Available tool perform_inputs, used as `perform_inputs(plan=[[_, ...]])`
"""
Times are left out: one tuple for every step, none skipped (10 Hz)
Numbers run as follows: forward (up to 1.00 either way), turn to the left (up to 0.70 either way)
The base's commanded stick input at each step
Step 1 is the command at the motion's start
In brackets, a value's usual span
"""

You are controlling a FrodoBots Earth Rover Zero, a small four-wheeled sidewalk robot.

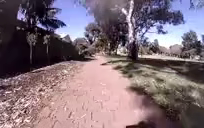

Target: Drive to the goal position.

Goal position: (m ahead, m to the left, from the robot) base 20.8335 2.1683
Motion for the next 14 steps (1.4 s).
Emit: perform_inputs(plan=[[0.70,0.00],[0.70,0.00],[0.70,0.02],[0.70,0.04],[0.70,0.07],[0.70,0.22],[0.70,0.11],[0.70,0.00],[0.70,0.00],[0.70,0.00],[0.70,0.00],[0.70,0.00],[0.70,0.00],[0.70,0.00]])
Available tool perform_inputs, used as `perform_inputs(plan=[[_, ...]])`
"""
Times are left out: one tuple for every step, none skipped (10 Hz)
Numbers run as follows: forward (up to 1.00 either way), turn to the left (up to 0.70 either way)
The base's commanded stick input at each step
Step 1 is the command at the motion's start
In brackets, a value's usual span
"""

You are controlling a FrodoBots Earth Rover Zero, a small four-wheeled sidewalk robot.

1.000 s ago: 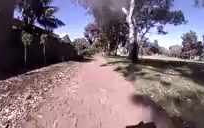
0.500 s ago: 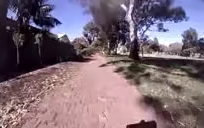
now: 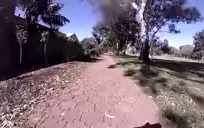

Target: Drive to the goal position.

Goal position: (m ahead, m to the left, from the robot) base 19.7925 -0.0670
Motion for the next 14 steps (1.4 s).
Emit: perform_inputs(plan=[[0.70,0.00],[0.70,0.00],[0.70,0.00],[0.70,0.00],[0.70,0.00],[0.70,0.00],[0.70,0.00],[0.70,0.00],[0.70,0.00],[0.70,0.00],[0.70,0.00],[0.70,0.00],[0.70,0.00],[0.70,0.00]])
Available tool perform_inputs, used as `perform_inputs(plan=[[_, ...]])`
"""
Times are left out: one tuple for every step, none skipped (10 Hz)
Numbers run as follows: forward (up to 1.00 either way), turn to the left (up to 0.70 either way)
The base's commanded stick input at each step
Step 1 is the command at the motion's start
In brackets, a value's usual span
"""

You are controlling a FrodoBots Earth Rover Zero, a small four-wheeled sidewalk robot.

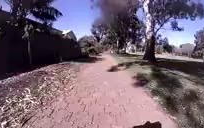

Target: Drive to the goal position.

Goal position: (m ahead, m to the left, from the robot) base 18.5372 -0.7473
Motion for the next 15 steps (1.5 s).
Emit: perform_inputs(plan=[[0.70,0.00],[0.70,0.00],[0.70,0.00],[0.70,0.00],[0.70,0.00],[0.70,0.00],[0.70,0.00],[0.70,0.00],[0.70,0.00],[0.70,0.00],[0.70,0.00],[0.70,0.00],[0.70,0.00],[0.70,0.00],[0.70,0.00]])
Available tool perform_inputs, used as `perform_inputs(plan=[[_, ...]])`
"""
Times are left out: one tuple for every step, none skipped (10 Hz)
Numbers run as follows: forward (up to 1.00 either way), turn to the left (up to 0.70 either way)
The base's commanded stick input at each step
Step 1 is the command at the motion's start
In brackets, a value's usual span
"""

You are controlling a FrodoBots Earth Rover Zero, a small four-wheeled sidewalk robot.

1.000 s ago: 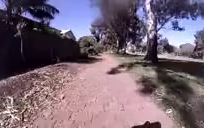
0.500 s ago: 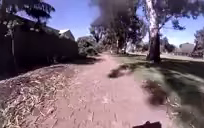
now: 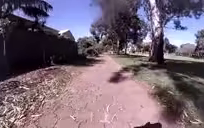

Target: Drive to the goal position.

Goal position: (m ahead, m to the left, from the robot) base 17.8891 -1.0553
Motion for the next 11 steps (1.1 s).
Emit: perform_inputs(plan=[[0.70,0.00],[0.70,0.00],[0.70,0.00],[0.70,0.00],[0.70,0.00],[0.70,0.00],[0.70,0.00],[0.70,0.00],[0.70,0.00],[0.70,0.00],[0.70,0.00]])
